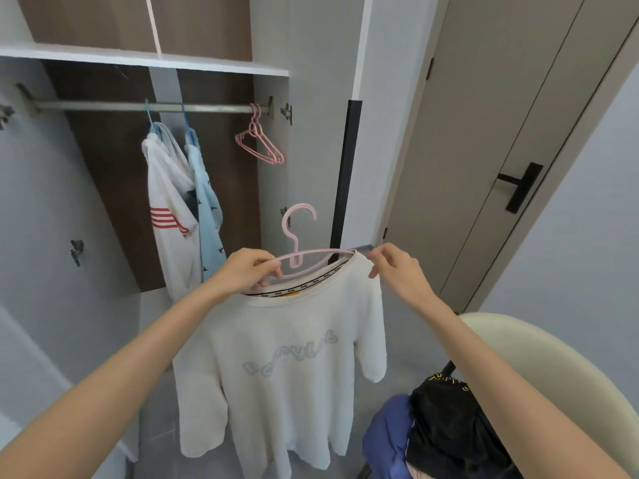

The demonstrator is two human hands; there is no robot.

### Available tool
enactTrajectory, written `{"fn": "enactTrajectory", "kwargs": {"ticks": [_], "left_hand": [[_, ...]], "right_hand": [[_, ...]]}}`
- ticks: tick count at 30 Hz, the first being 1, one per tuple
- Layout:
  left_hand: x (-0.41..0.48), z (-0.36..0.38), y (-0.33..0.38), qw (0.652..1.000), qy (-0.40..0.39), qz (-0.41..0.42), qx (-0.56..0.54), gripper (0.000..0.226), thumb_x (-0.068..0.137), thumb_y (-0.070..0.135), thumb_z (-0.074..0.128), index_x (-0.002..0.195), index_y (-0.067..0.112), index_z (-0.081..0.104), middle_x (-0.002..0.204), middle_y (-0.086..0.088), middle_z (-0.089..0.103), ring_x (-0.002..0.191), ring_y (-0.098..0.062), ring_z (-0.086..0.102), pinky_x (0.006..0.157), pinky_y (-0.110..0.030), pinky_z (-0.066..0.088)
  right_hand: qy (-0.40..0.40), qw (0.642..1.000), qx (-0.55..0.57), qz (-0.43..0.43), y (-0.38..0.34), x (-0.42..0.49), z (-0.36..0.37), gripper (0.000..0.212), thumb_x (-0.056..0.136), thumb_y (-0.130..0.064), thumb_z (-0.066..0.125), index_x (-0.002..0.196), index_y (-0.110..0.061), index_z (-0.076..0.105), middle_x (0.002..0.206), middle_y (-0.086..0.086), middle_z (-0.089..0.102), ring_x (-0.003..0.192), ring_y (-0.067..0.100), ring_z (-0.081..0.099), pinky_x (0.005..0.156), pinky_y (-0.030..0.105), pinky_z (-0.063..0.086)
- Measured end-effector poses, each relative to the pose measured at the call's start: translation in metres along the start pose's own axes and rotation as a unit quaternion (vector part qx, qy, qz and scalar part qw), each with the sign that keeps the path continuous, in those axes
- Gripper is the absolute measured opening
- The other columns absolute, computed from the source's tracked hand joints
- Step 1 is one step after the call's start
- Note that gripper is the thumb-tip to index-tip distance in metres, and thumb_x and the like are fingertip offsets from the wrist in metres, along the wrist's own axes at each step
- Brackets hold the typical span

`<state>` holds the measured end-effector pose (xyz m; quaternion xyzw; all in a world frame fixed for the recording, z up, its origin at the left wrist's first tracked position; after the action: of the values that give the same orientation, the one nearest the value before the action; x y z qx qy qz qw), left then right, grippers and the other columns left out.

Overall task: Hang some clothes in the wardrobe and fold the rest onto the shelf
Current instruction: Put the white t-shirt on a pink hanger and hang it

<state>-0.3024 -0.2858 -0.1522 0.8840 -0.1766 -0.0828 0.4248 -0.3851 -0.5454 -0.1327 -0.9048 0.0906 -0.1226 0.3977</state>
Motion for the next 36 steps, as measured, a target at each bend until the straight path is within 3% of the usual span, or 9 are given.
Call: {"fn": "enactTrajectory", "kwargs": {"ticks": [2, 7, 10, 13, 19, 25, 29, 33, 36], "left_hand": [[-0.010, -0.006, -0.014, 0.995, -0.003, -0.061, -0.085, 0.020, 0.097, 0.021, 0.053, 0.084, 0.017, 0.068, 0.082, 0.005, 0.071, 0.064, -0.007, 0.068, 0.056, -0.016, 0.054], [-0.042, -0.031, -0.042, 0.966, 0.013, -0.153, -0.206, 0.015, 0.095, 0.021, 0.055, 0.093, 0.010, 0.066, 0.089, -0.001, 0.072, 0.081, -0.016, 0.069, 0.060, -0.019, 0.058], [-0.055, -0.049, -0.056, 0.957, 0.018, -0.166, -0.239, 0.014, 0.094, 0.019, 0.056, 0.094, 0.009, 0.067, 0.093, -0.004, 0.073, 0.091, -0.022, 0.069, 0.074, -0.027, 0.058], [-0.060, -0.069, -0.068, 0.956, 0.034, -0.160, -0.245, 0.016, 0.095, 0.019, 0.054, 0.094, 0.010, 0.067, 0.100, -0.007, 0.073, 0.094, -0.023, 0.069, 0.082, -0.028, 0.056], [-0.064, -0.118, -0.107, 0.941, 0.094, -0.167, -0.280, 0.018, 0.096, 0.020, 0.053, 0.093, 0.009, 0.066, 0.100, -0.008, 0.072, 0.093, -0.024, 0.068, 0.082, -0.027, 0.056], [-0.053, -0.181, -0.171, 0.912, 0.170, -0.204, -0.313, 0.022, 0.096, 0.018, 0.052, 0.104, 0.001, 0.065, 0.094, -0.006, 0.073, 0.078, -0.015, 0.070, 0.072, -0.020, 0.058], [-0.037, -0.229, -0.212, 0.905, 0.191, -0.226, -0.306, 0.024, 0.094, 0.020, 0.055, 0.108, 0.003, 0.066, 0.094, -0.004, 0.073, 0.071, -0.010, 0.069, 0.062, -0.016, 0.055], [-0.009, -0.272, -0.242, 0.893, 0.211, -0.243, -0.313, 0.022, 0.093, 0.020, 0.057, 0.107, 0.006, 0.067, 0.094, -0.003, 0.073, 0.093, -0.021, 0.067, 0.087, -0.029, 0.055], [0.018, -0.303, -0.246, 0.879, 0.251, -0.240, -0.328, 0.009, 0.090, 0.014, 0.060, 0.092, 0.011, 0.069, 0.086, -0.003, 0.070, 0.086, -0.019, 0.066, 0.088, -0.029, 0.055]], "right_hand": [[-0.052, 0.998, 0.011, -0.016, -0.006, 0.004, 0.021, 0.021, 0.099, -0.029, 0.043, 0.109, -0.022, 0.060, 0.090, -0.006, 0.071, 0.075, 0.013, 0.057, 0.070, 0.027, 0.046], [-0.168, 0.983, 0.024, -0.069, -0.028, 0.010, 0.081, 0.036, 0.100, -0.027, 0.044, 0.136, -0.032, 0.047, 0.122, -0.001, 0.059, 0.101, 0.017, 0.056, 0.084, 0.026, 0.042], [-0.201, 0.968, 0.007, -0.148, -0.062, 0.014, 0.118, 0.046, 0.101, -0.019, 0.043, 0.146, -0.029, 0.038, 0.143, -0.001, 0.043, 0.121, 0.012, 0.042, 0.103, 0.027, 0.033], [-0.251, 0.943, 0.003, -0.218, -0.098, 0.022, 0.162, 0.051, 0.102, -0.011, 0.039, 0.150, -0.026, 0.029, 0.158, -0.005, 0.021, 0.147, 0.011, 0.013, 0.108, 0.018, 0.023], [-0.261, 0.921, -0.035, -0.286, -0.162, 0.052, 0.236, 0.050, 0.102, -0.007, 0.035, 0.151, -0.019, 0.029, 0.158, 0.001, 0.024, 0.146, 0.016, 0.019, 0.106, 0.010, 0.010], [-0.323, 0.884, -0.071, -0.331, -0.225, 0.094, 0.336, 0.047, 0.104, -0.012, 0.034, 0.150, -0.020, 0.029, 0.158, 0.002, 0.025, 0.146, 0.022, 0.022, 0.117, 0.031, 0.018], [-0.357, 0.867, -0.077, -0.339, -0.269, 0.125, 0.399, 0.048, 0.104, -0.011, 0.034, 0.151, -0.021, 0.027, 0.159, 0.002, 0.023, 0.146, 0.022, 0.023, 0.115, 0.029, 0.020], [-0.371, 0.860, -0.068, -0.345, -0.308, 0.158, 0.444, 0.052, 0.102, -0.004, 0.033, 0.152, -0.019, 0.025, 0.160, 0.004, 0.020, 0.147, 0.024, 0.018, 0.116, 0.028, 0.018], [-0.366, 0.860, -0.037, -0.354, -0.338, 0.184, 0.458, 0.055, 0.100, 0.004, 0.031, 0.151, -0.017, 0.027, 0.160, 0.007, 0.019, 0.148, 0.025, 0.014, 0.116, 0.029, 0.015]]}}
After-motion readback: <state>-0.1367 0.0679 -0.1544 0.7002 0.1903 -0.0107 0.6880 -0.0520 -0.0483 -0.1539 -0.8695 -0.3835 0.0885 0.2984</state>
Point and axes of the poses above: each hand's wrist, its own x-axis towards the middle knuckle, its own z-axis out of the palm, y = z × x, the point moved 6 cm from there along x, towards the middle knuckle
